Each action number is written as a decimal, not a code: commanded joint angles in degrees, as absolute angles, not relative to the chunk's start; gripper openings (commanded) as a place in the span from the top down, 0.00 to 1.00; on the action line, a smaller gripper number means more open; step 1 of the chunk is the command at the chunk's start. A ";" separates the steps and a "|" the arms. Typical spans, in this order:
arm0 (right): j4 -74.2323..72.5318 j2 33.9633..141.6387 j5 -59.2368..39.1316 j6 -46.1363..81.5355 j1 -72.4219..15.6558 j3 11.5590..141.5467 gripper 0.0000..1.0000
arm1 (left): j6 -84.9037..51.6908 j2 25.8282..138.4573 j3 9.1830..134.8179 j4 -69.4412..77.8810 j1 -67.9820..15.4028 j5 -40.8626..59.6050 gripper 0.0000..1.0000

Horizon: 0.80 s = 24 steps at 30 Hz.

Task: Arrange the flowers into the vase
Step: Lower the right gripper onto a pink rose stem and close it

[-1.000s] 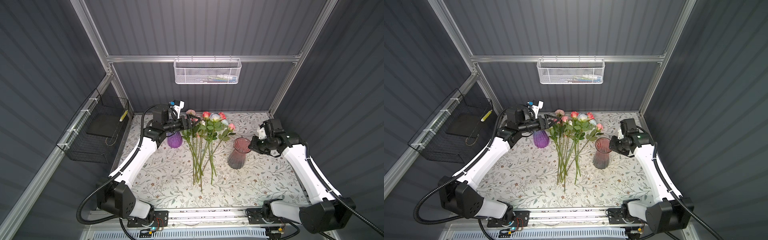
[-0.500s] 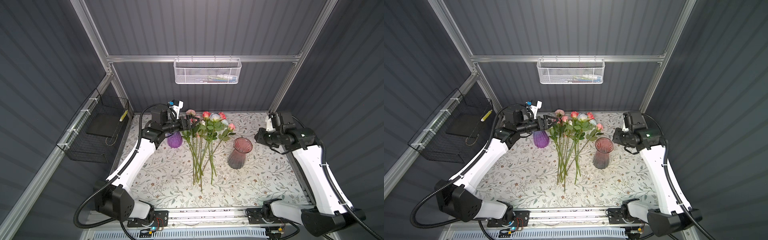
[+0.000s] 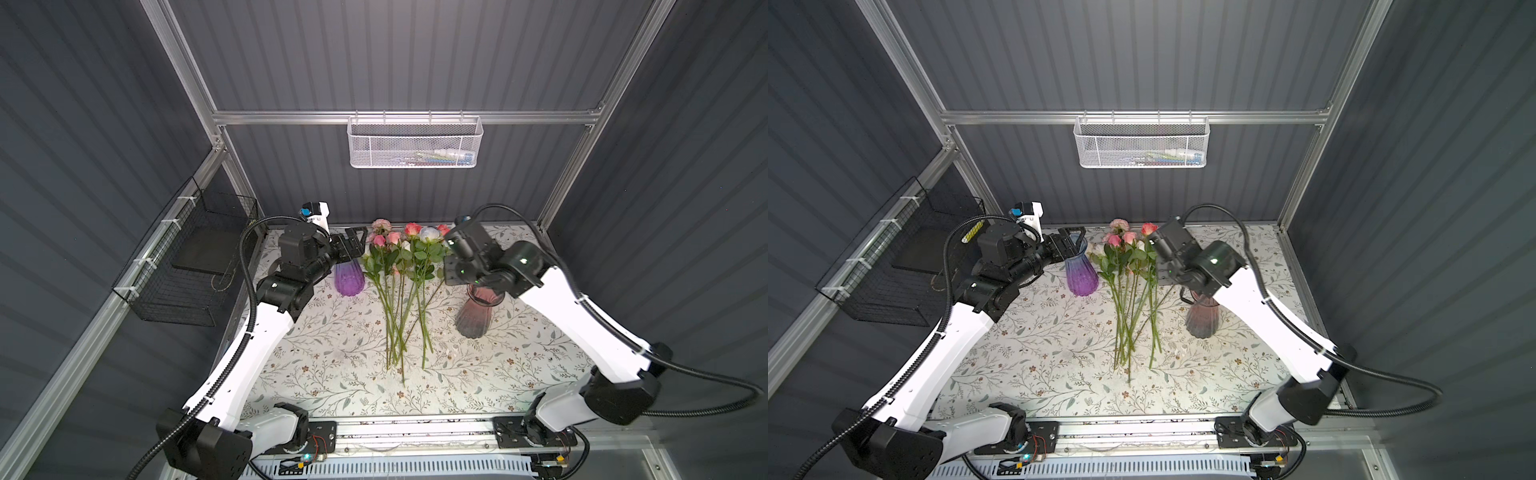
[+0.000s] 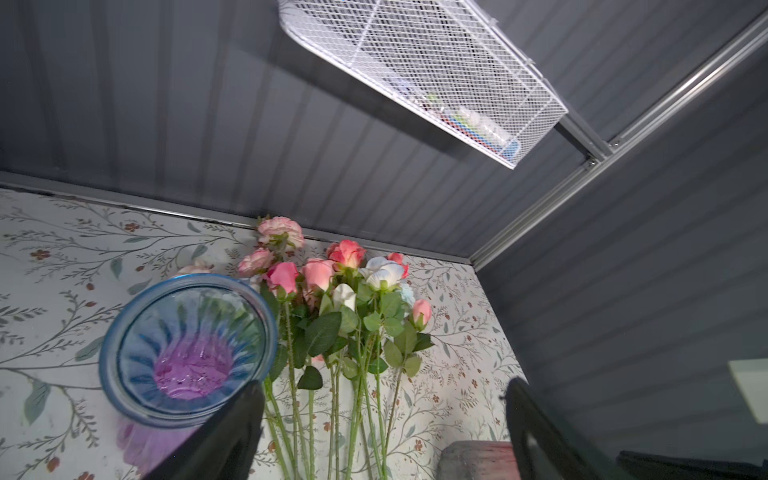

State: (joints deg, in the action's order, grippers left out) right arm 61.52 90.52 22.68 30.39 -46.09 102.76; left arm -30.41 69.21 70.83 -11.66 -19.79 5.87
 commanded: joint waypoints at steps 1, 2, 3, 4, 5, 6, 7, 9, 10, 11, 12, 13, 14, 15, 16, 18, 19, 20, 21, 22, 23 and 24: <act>59.38 96.41 22.84 30.05 -46.60 104.40 0.86 | -31.99 69.50 70.65 -11.84 -18.83 3.96 0.09; 58.66 98.27 22.04 29.85 -46.58 104.56 0.85 | -32.22 69.52 70.65 -11.83 -18.56 3.96 0.09; 57.66 100.27 21.37 29.45 -46.51 104.70 0.84 | -32.40 69.67 70.51 -11.81 -18.16 3.96 0.09; 57.29 102.37 21.55 29.51 -46.50 105.18 0.83 | -32.67 69.67 70.49 -11.84 -17.82 3.96 0.09; 57.68 104.34 21.34 29.37 -46.49 106.33 0.83 | -32.81 69.72 70.42 -11.80 -17.60 3.96 0.09; 58.40 106.49 21.52 29.12 -46.49 107.71 0.81 | -32.83 69.82 70.40 -11.85 -17.24 4.09 0.09; 58.74 108.52 22.23 29.16 -46.41 108.73 0.81 | -33.13 69.81 70.45 -11.86 -16.91 4.34 0.09; 59.41 111.48 21.57 29.07 -46.15 110.21 0.79 | -33.59 69.86 70.36 -11.58 -16.08 5.10 0.09; 59.20 112.49 21.25 29.09 -46.07 110.34 0.77 | -34.06 70.02 70.32 -11.51 -15.60 5.63 0.09; 58.81 113.24 20.87 29.12 -46.05 110.16 0.76 | -34.53 70.10 70.31 -11.38 -15.18 6.16 0.09; 58.29 114.00 20.38 29.13 -45.89 109.89 0.73 | -34.87 70.22 70.16 -11.04 -14.72 6.94 0.09; 57.85 114.75 19.87 29.41 -45.68 109.63 0.72 | -35.27 70.44 70.09 -10.82 -14.36 7.56 0.09; 57.54 115.52 19.17 29.48 -45.39 109.44 0.72 | -35.69 70.61 70.05 -10.65 -14.08 8.08 0.09; 57.27 116.35 18.47 29.78 -44.95 109.11 0.72 | -36.05 70.88 69.99 -10.41 -13.77 8.66 0.10; 57.03 117.15 17.31 30.04 -44.45 108.77 0.72 | -36.35 71.15 70.01 -10.27 -13.55 9.17 0.10; 56.10 118.47 16.47 30.25 -43.88 107.95 0.71 | -36.65 71.59 70.05 -10.28 -13.29 9.67 0.10; 55.86 119.17 15.97 30.41 -43.69 107.77 0.71 | -36.65 71.71 70.09 -10.27 -13.27 9.90 0.10; 55.73 119.71 15.54 30.33 -43.55 107.70 0.71 | -36.65 71.87 70.15 -10.26 -13.27 9.98 0.10; 55.26 120.27 15.37 30.30 -43.55 107.37 0.71 | -36.65 71.96 70.29 -10.35 -13.27 10.10 0.10; 54.93 120.89 14.85 30.33 -43.34 107.18 0.71 | -36.73 72.10 70.28 -10.29 -13.23 10.25 0.10; 54.72 121.46 14.33 30.45 -43.18 107.07 0.71 | -36.64 72.20 70.26 -10.28 -13.20 10.23 0.10; 54.52 122.07 14.05 30.65 -42.99 106.97 0.71 | -36.71 72.25 70.27 -10.26 -13.18 10.35 0.10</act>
State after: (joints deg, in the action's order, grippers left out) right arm 55.11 120.68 15.81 29.65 -43.18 107.94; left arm -35.97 72.12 70.67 -11.07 -13.41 8.80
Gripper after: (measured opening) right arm 0.293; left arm 0.897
